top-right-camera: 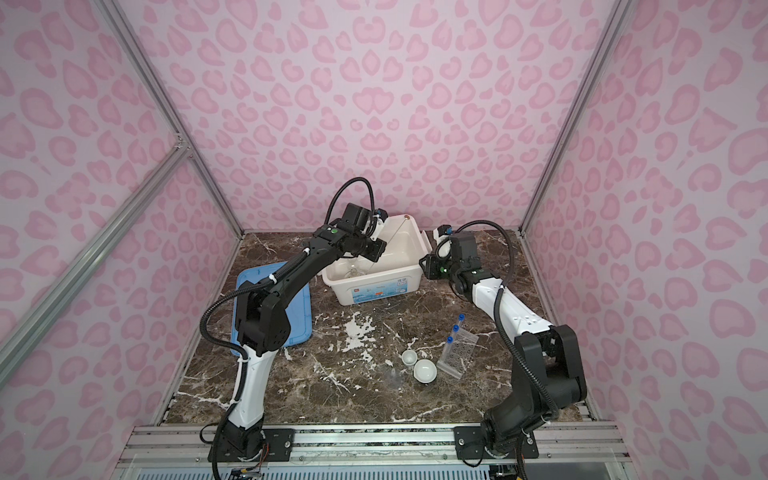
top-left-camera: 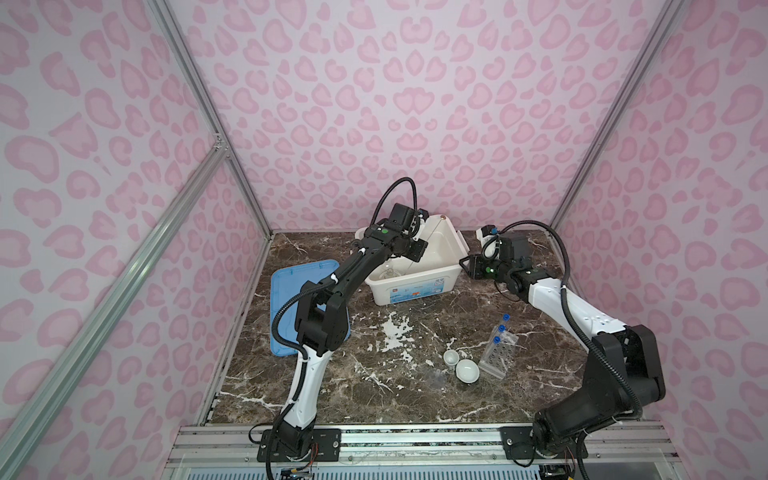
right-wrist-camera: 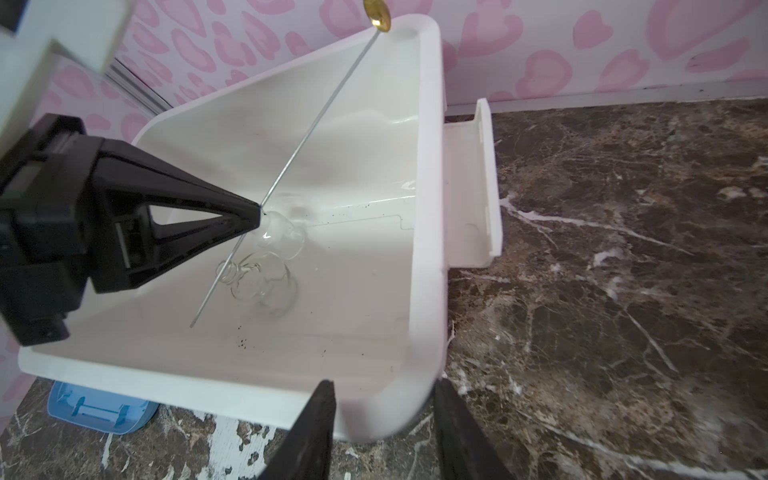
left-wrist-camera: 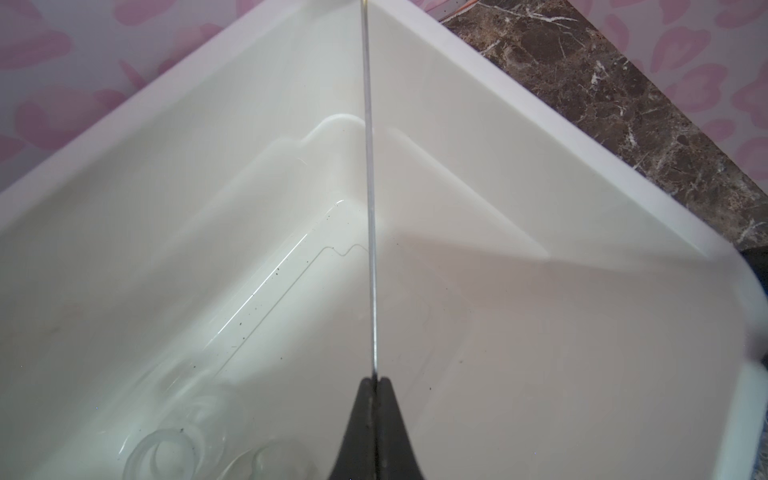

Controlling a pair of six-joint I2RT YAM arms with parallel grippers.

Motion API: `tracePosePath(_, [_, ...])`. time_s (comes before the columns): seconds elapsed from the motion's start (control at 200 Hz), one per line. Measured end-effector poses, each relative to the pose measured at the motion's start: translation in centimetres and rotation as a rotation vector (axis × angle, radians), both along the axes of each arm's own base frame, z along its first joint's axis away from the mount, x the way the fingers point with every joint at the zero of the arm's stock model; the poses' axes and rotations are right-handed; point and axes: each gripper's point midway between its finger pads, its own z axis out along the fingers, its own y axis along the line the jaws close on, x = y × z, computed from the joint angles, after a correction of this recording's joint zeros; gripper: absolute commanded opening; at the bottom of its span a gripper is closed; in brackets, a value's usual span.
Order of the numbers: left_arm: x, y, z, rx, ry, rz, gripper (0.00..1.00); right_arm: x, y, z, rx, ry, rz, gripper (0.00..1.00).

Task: Organize the chemistry lab equipment
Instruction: 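Lift the rod with the left gripper over the bin while right gripper nears, then lower the rod into the bin and open the left gripper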

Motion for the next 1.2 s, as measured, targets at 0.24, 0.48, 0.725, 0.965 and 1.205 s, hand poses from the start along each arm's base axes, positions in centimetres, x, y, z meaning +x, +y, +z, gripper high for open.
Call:
tracePosePath(0.24, [-0.5, 0.1, -2.1, 0.021, 0.061, -0.001, 0.03, -1.0, 0.2, -0.2, 0.012, 0.013, 0.000, 0.40])
tracePosePath(0.48, [-1.8, 0.5, -4.3, 0.039, 0.133, -0.005, 0.03, -1.6, 0.9, -0.1, 0.010, 0.016, 0.013, 0.39])
tracePosePath(0.725, [-2.4, 0.6, -5.5, 0.049, 0.166, -0.012, 0.04, -2.7, 1.3, 0.0, 0.013, 0.021, 0.026, 0.41])
tracePosePath(0.965, [-2.6, 0.3, -7.2, 0.051, 0.201, -0.024, 0.06, -2.3, 1.0, 0.4, 0.005, 0.015, 0.007, 0.52])
tracePosePath(1.205, [-3.0, 0.4, -7.4, 0.056, 0.220, -0.028, 0.26, -1.2, 0.7, 1.5, -0.005, -0.019, -0.018, 0.55])
